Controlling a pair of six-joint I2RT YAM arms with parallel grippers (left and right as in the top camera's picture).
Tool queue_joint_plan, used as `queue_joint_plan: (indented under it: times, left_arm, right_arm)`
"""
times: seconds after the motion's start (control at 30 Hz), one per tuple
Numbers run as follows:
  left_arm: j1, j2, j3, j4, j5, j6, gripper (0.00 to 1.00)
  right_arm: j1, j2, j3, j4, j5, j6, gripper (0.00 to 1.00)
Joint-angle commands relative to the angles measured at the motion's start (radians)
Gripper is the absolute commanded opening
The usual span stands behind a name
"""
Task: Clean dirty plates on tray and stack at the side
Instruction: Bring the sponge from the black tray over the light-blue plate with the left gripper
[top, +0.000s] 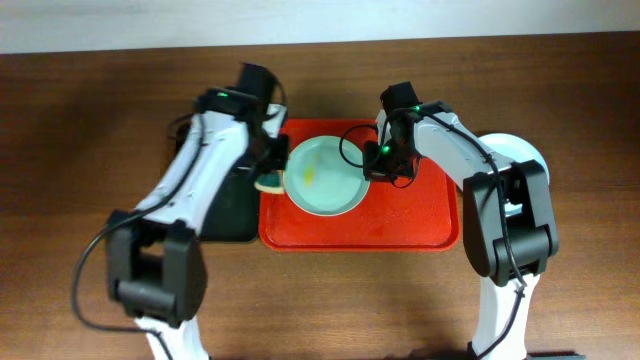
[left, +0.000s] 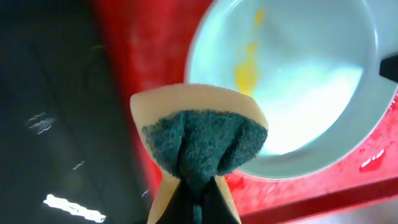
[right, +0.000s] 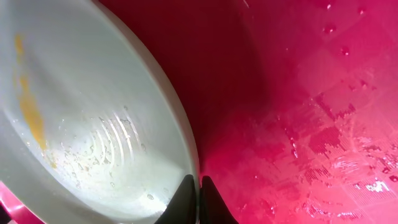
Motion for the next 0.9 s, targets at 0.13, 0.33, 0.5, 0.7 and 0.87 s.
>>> queue_joint_plan:
  times: [0.13,0.33,0.5,0.7,0.87]
  left_arm:
    - [-0.066,0.037,0.018,0.104,0.040,-0.056,0.00]
    - [-0.073,0.059,0.018,0.180,0.039,-0.064,0.00]
    - [-0.074,0.100,0.018,0.198,0.037,-0.064,0.00]
    - [-0.073,0.181,0.018,0.226,0.037,-0.064,0.00]
    - [-0.074,0.224,0.018,0.242,0.040,-0.064,0.00]
  right_arm:
    - [0.006,-0.013,-0.010,-0.052,0.085,0.017,0.04]
    - [0.006,-0.013,-0.010,-0.050,0.088,0.016,0.04]
    - [0.006,-0.013,-0.010,-0.059,0.114,0.016,0.04]
    - [0.007,-0.013,-0.010,-0.058,0.114,0.016,0.04]
    - [0.026,-0.013,-0.010,-0.053,0.115,0.016,0.04]
